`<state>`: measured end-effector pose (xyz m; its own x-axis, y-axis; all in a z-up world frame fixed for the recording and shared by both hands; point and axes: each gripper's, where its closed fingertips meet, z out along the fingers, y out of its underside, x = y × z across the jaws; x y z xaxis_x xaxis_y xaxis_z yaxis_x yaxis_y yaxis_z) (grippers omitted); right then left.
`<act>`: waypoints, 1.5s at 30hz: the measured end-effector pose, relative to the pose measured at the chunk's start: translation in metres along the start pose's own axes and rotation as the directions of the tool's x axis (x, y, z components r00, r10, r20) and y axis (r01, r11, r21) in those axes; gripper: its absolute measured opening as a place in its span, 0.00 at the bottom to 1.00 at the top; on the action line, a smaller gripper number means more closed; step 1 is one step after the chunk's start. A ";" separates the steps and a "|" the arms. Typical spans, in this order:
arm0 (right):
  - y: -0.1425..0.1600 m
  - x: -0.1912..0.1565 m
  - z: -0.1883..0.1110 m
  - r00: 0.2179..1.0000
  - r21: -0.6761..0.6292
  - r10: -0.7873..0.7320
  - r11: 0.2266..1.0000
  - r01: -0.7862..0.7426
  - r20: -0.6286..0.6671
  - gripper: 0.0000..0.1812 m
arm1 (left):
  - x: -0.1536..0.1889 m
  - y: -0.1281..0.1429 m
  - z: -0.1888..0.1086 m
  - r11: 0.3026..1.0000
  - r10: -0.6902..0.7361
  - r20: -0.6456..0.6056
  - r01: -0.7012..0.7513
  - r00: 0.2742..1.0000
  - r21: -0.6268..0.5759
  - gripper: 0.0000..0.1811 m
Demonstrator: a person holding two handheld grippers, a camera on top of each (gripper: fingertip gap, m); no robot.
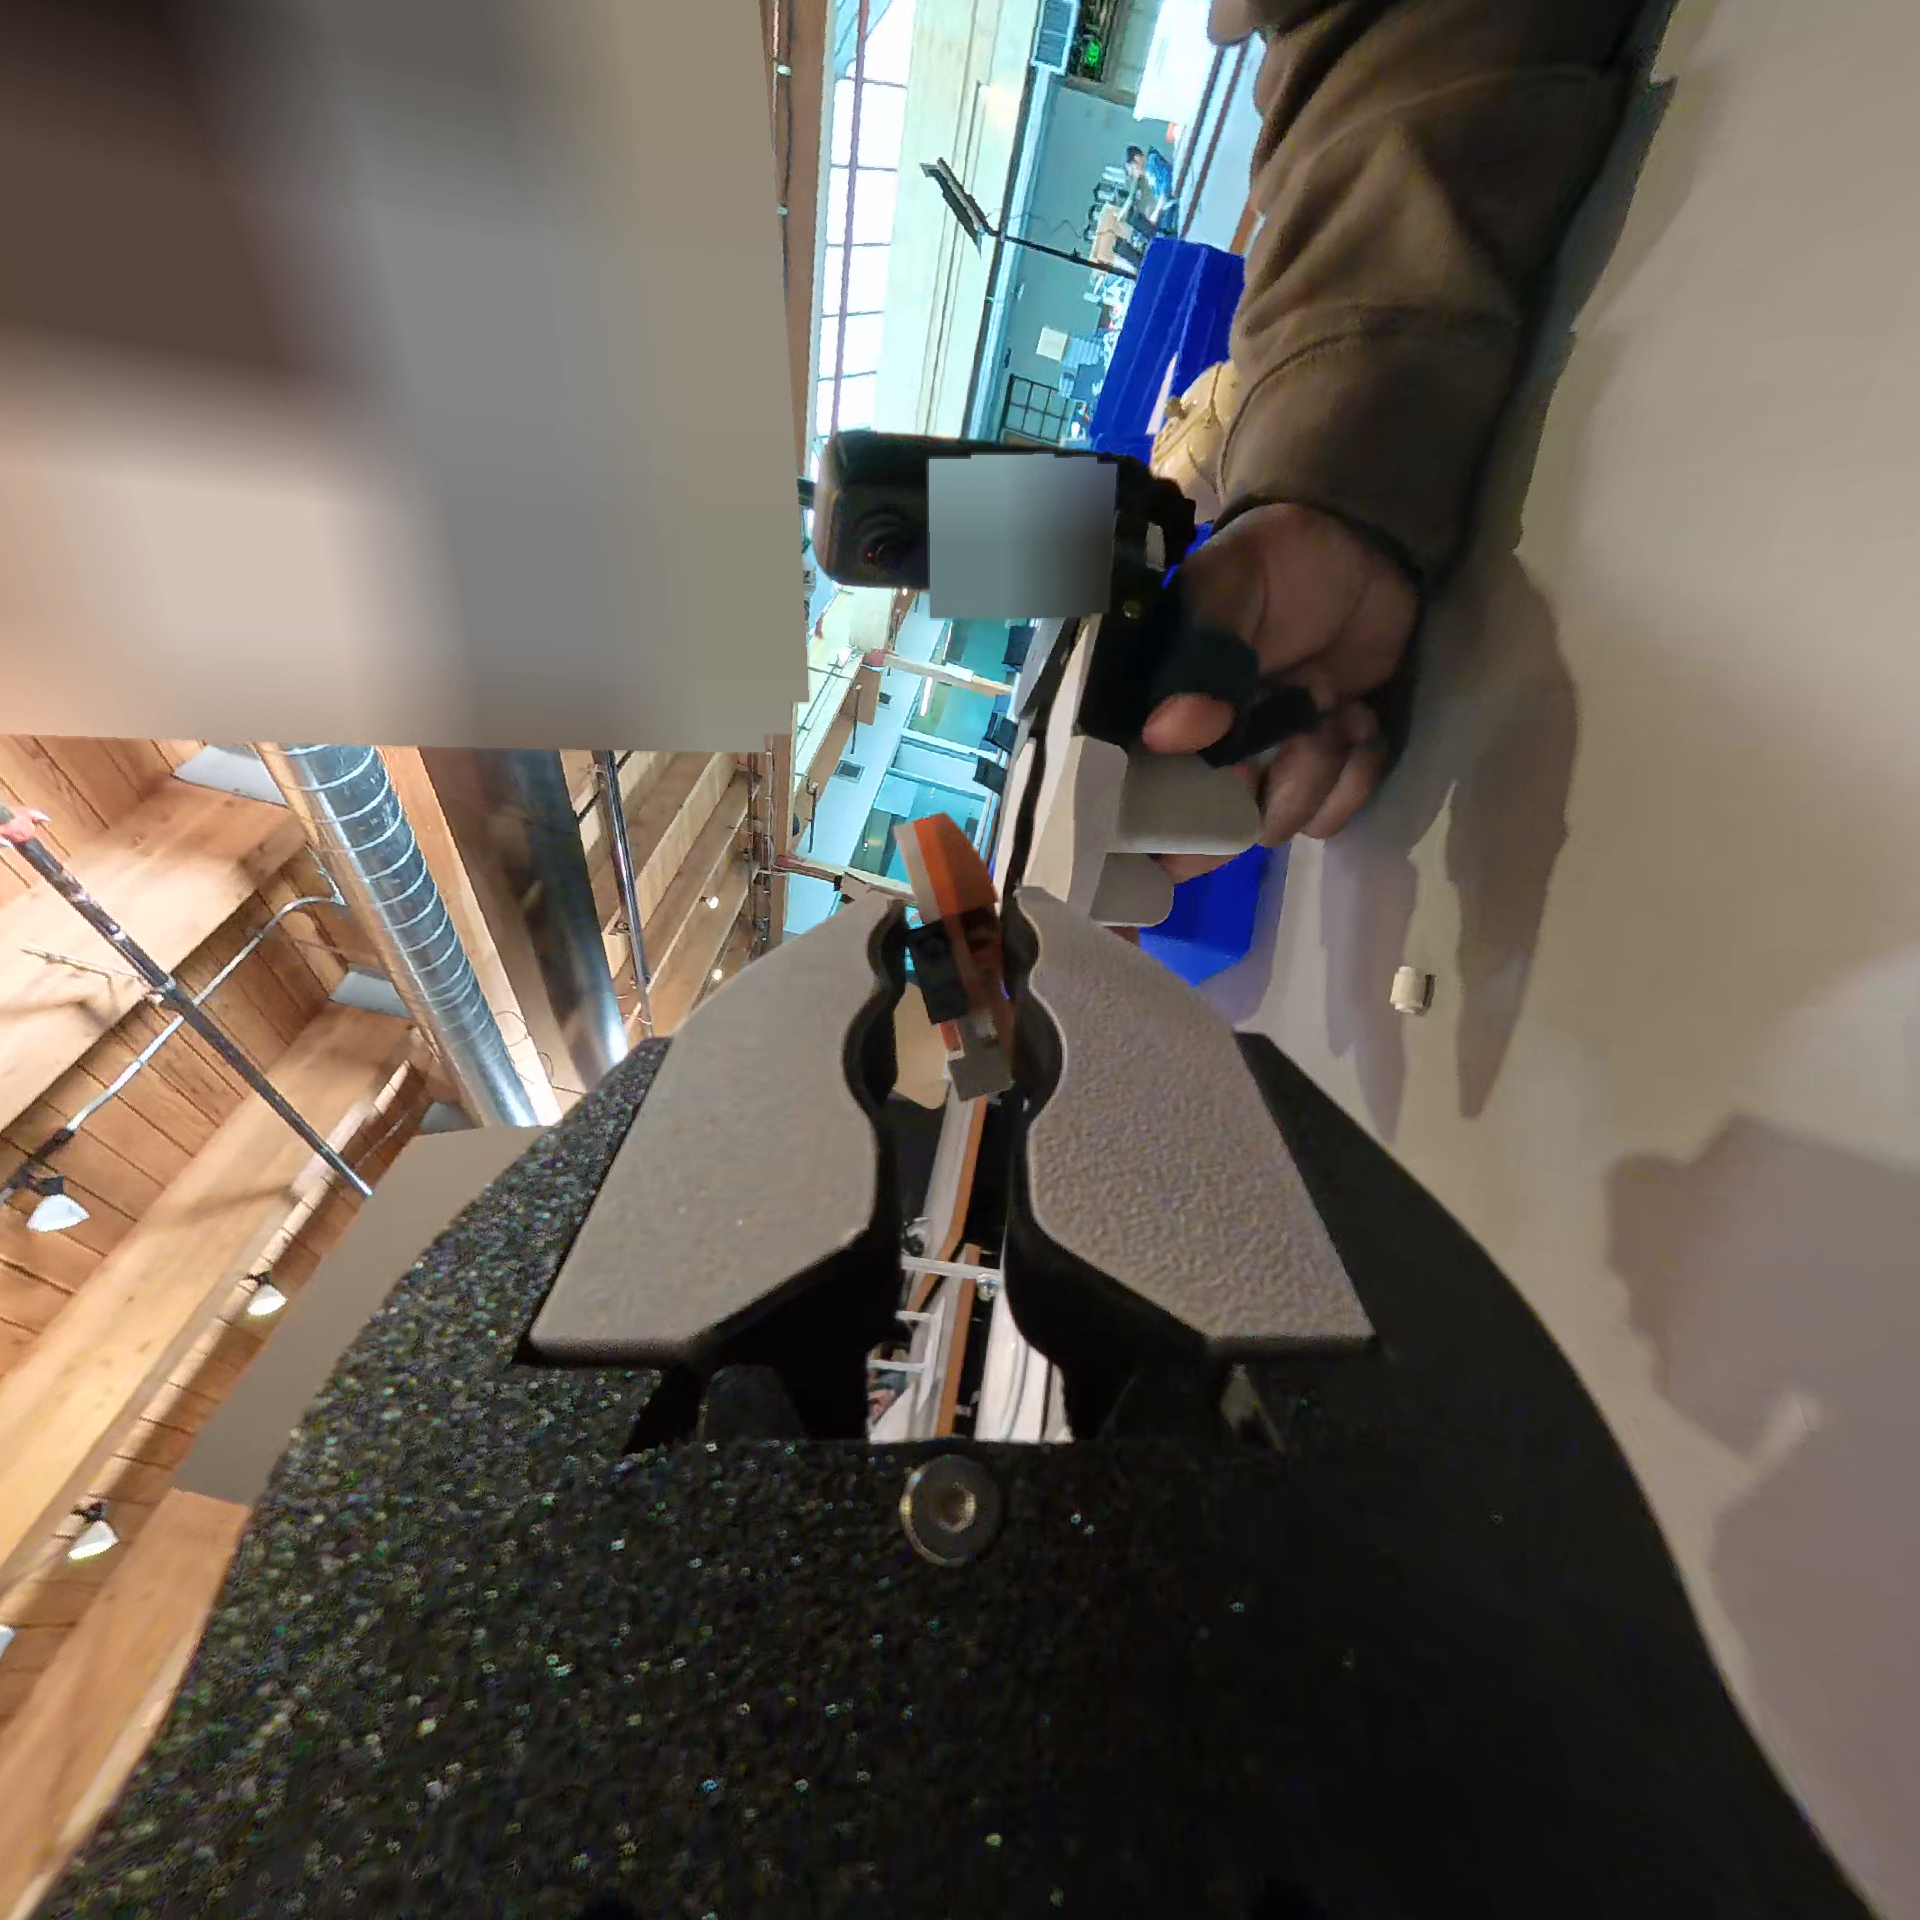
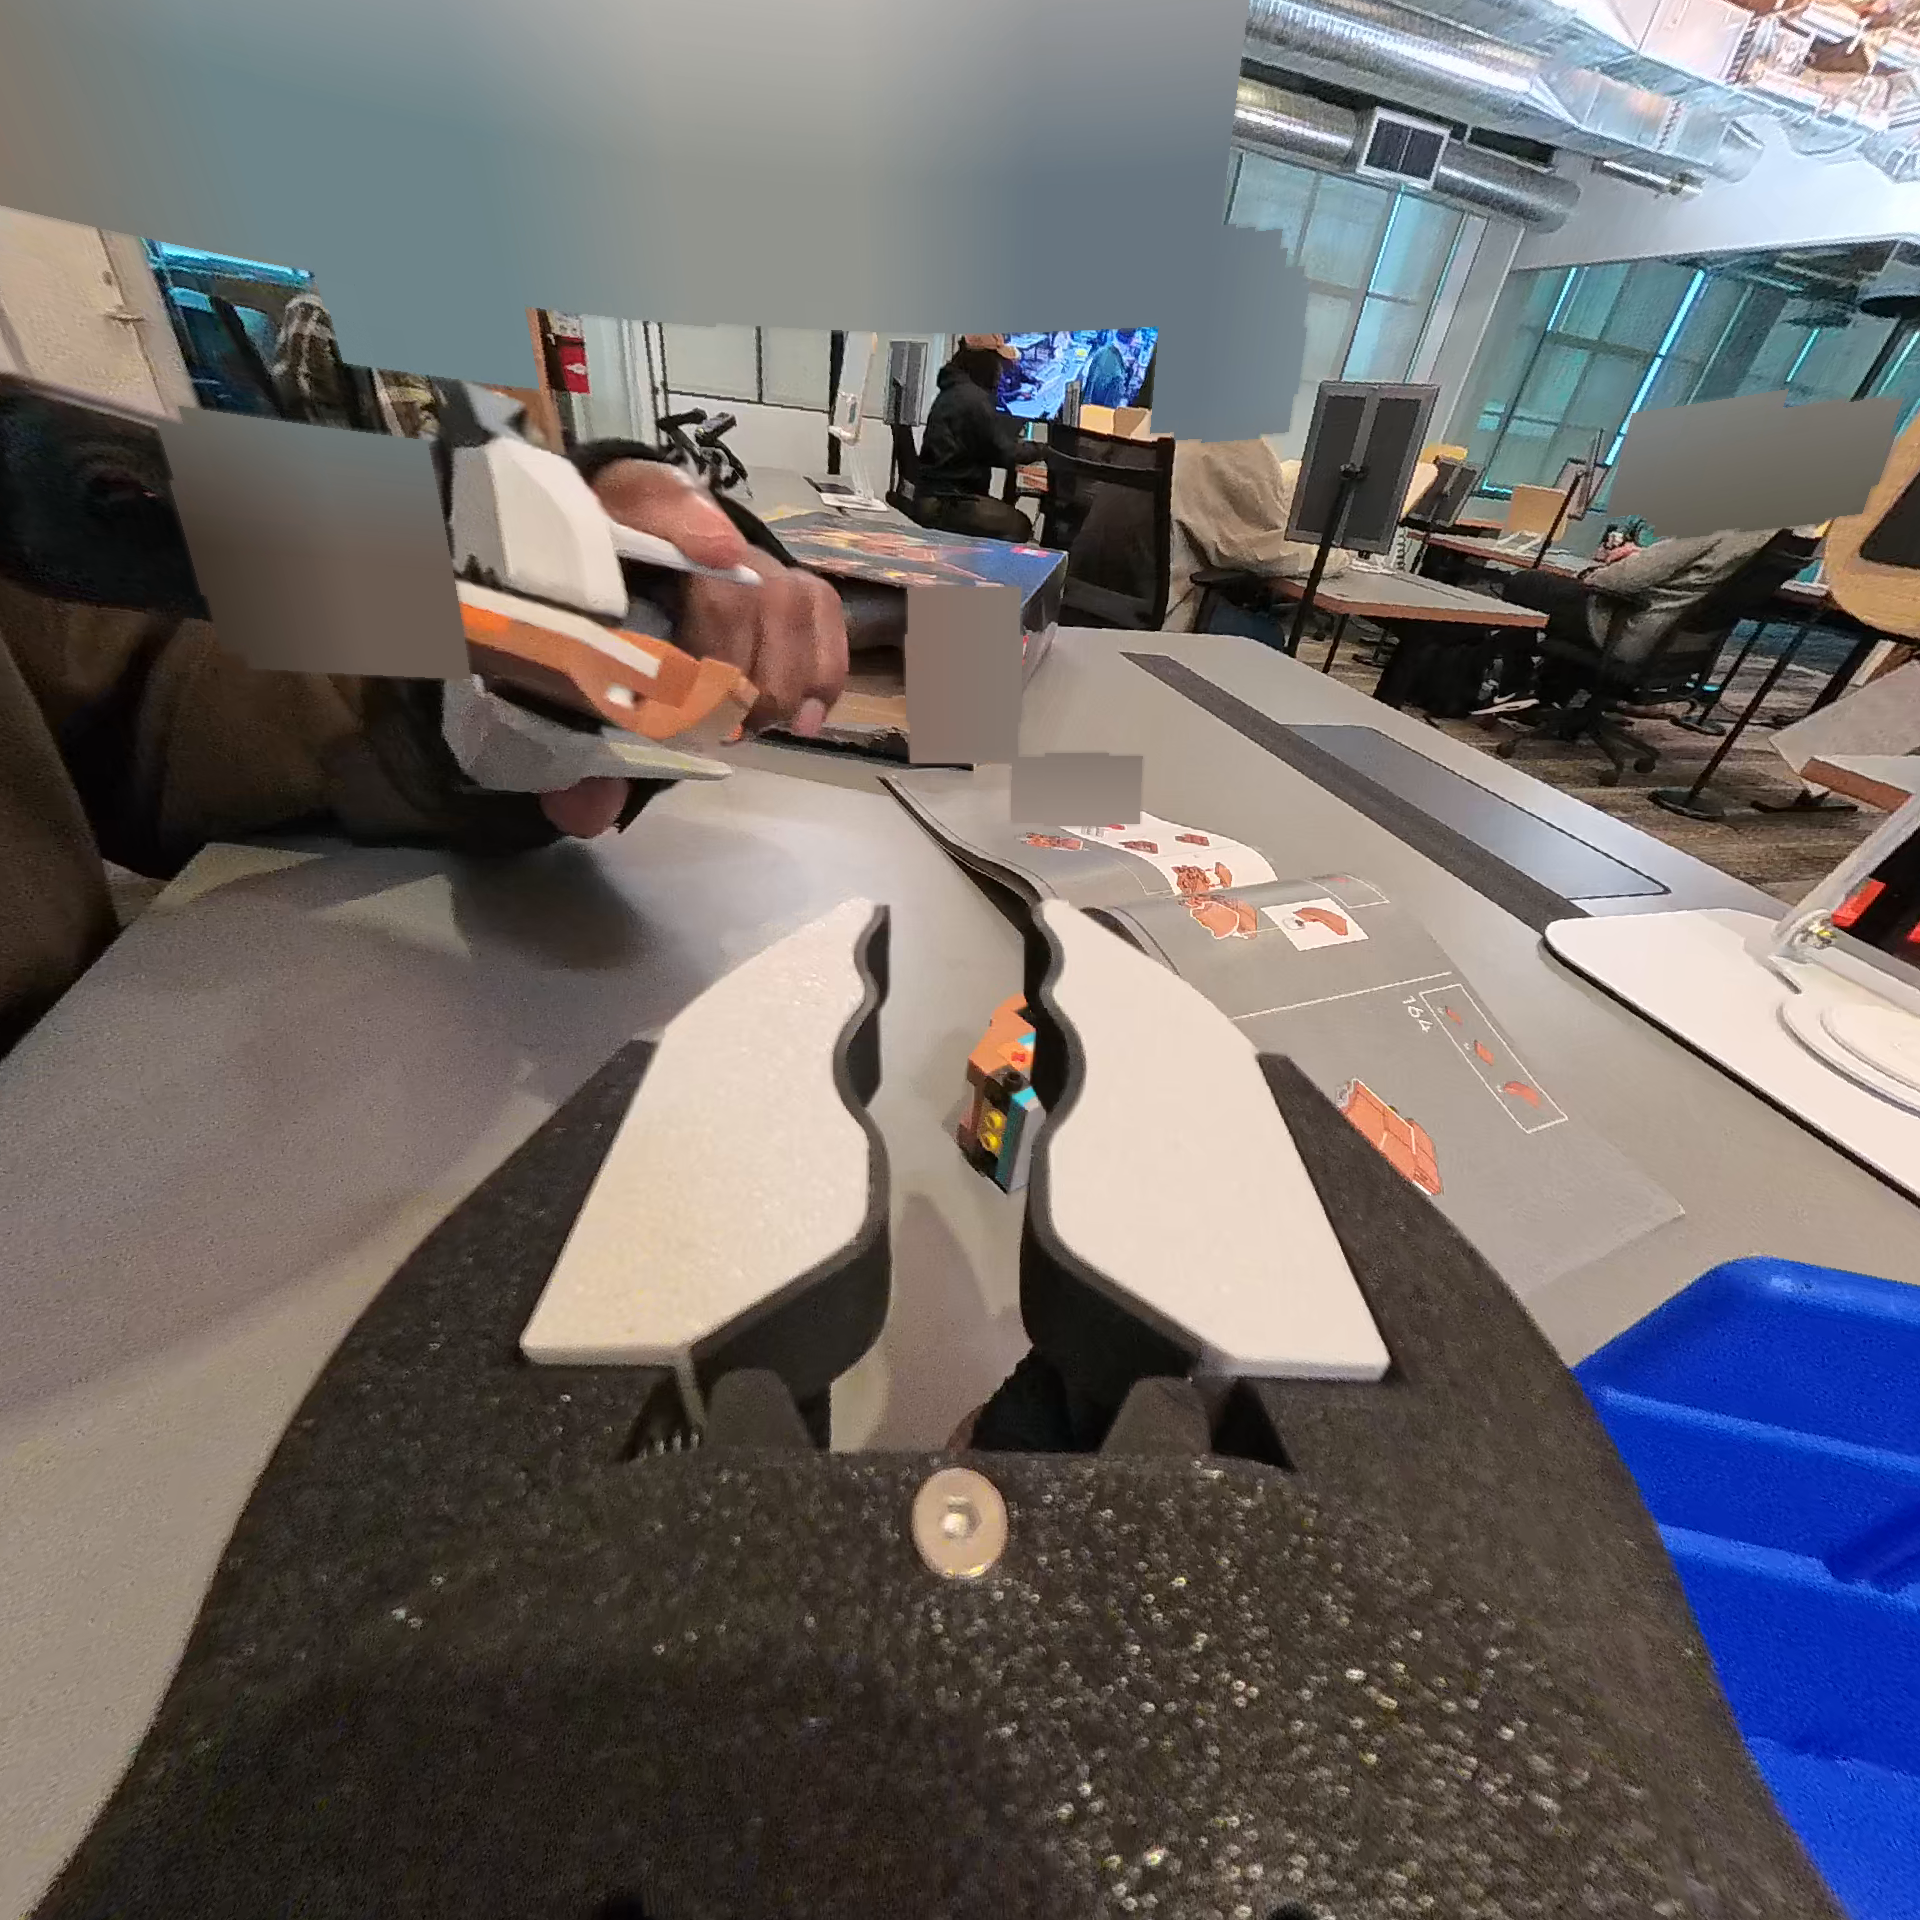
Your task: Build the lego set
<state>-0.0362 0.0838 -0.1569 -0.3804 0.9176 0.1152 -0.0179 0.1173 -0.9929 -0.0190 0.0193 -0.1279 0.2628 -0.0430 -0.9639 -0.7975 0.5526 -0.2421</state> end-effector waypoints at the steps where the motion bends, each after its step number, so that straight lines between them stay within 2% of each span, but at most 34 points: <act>1: 0.001 0.001 0.000 1.000 -0.005 0.003 1.000 -0.003 -0.004 0.13 | 0.001 -0.001 0.000 1.000 0.016 -0.004 -0.016 1.000 -0.003 0.10; 6: 0.005 0.005 0.000 1.000 -0.036 0.017 0.999 -0.018 -0.018 0.13 | 0.006 -0.003 0.001 0.997 0.077 -0.022 -0.077 0.997 -0.010 0.09; 11: 0.012 0.007 0.000 0.999 -0.096 0.034 0.995 -0.036 -0.016 0.12 | 0.007 -0.002 0.002 0.997 0.075 -0.027 -0.075 0.997 -0.011 0.10; 18: 0.045 0.010 -0.006 0.999 -0.331 0.037 0.943 -0.033 0.006 0.11 | 0.010 0.001 0.002 0.999 0.044 -0.046 -0.044 0.998 -0.016 0.10; 22: 0.059 0.004 -0.011 0.997 -0.428 0.053 0.904 -0.022 0.061 0.10 | 0.018 0.003 0.003 1.000 0.007 -0.083 -0.009 0.996 -0.015 0.10; 30: 0.073 -0.009 -0.014 0.988 -0.499 0.043 0.866 0.037 0.148 0.10 | 0.032 0.009 0.005 0.999 -0.032 -0.150 0.028 0.988 -0.030 0.10; 45: 0.081 -0.018 -0.015 0.977 -0.538 0.042 0.839 0.080 0.211 0.08 | 0.034 0.008 0.005 0.999 0.004 -0.148 -0.009 0.989 -0.036 0.10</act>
<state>-0.0166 0.0825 -0.2386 -0.5675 0.8209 0.0644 0.4521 0.3760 -0.8088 -0.0139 0.0271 -0.1618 0.1763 -0.1639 -0.9706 -0.8190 0.5225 -0.2370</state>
